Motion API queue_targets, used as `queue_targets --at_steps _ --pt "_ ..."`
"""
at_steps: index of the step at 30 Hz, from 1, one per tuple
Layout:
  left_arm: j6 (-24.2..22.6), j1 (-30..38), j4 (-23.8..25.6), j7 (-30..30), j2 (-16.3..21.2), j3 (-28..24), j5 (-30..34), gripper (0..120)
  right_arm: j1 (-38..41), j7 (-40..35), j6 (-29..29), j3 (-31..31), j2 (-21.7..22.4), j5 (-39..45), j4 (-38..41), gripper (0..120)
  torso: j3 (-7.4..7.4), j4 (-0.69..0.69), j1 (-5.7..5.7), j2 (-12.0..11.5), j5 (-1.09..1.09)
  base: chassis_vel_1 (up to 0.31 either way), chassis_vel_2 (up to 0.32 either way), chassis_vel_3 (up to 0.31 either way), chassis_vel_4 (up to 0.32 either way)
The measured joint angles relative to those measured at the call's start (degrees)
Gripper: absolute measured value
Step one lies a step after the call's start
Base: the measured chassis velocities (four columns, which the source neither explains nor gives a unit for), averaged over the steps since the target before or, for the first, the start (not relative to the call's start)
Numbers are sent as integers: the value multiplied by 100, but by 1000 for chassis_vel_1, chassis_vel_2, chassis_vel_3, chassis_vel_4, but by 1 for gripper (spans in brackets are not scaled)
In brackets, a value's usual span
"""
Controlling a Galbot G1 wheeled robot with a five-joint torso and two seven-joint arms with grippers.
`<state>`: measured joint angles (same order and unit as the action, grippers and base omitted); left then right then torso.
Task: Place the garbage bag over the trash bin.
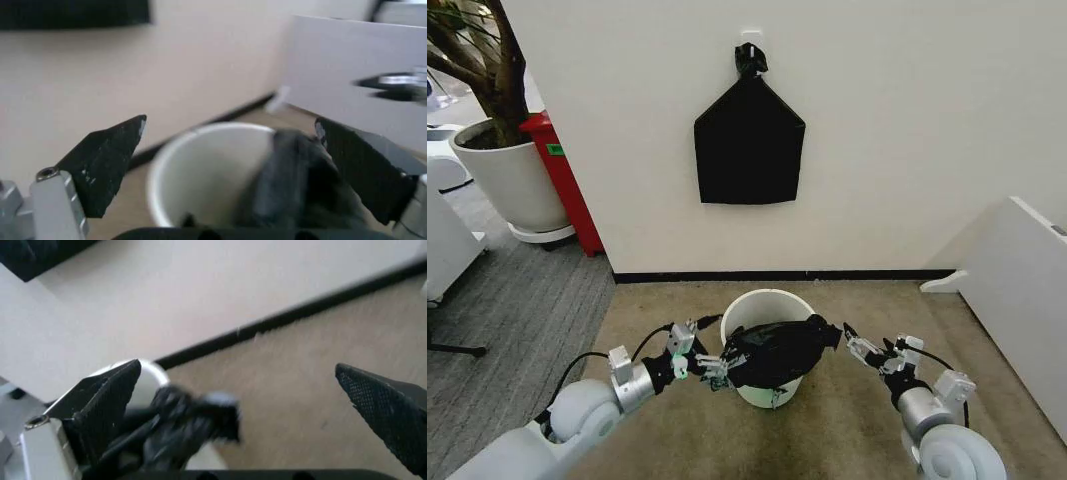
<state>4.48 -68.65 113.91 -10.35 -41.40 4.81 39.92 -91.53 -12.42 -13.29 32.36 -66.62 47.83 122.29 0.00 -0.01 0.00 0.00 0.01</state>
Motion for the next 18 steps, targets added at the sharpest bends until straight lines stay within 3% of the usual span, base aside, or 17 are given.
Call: queue_targets --at_steps 2,5,8,9,10,14,18 --pt "-61 -9 124 288 0 41 -32 100 0 56 -1 104 89 -109 42 100 0 0 0 0 0 0 0 0 0" --pt "-206 -210 527 1263 -47 208 -54 100 132 449 -207 488 614 -321 106 100 0 -2 0 0 2 0 0 0 0" --pt "-394 -697 923 2198 -197 585 25 100 668 879 -1008 795 1583 -195 5 100 0 1 0 0 2 0 0 0 0" --pt "-394 -697 923 2198 -197 585 25 100 668 879 -1008 795 1583 -195 5 100 0 1 0 0 2 0 0 0 0" --pt "-458 -834 1017 2397 -246 744 43 100 875 1070 -1304 796 1864 -196 -42 100 1 2 0 0 1 0 0 0 0" --pt "-864 -1381 1363 3052 -464 1406 94 100 2126 1810 -2608 320 2559 -64 -276 100 1 1 0 0 2 0 0 0 0" --pt "-1078 -1812 1524 3155 -609 1871 66 100 3196 2132 -2890 -445 2724 -42 -570 100 1 1 0 0 -2 0 0 0 0"
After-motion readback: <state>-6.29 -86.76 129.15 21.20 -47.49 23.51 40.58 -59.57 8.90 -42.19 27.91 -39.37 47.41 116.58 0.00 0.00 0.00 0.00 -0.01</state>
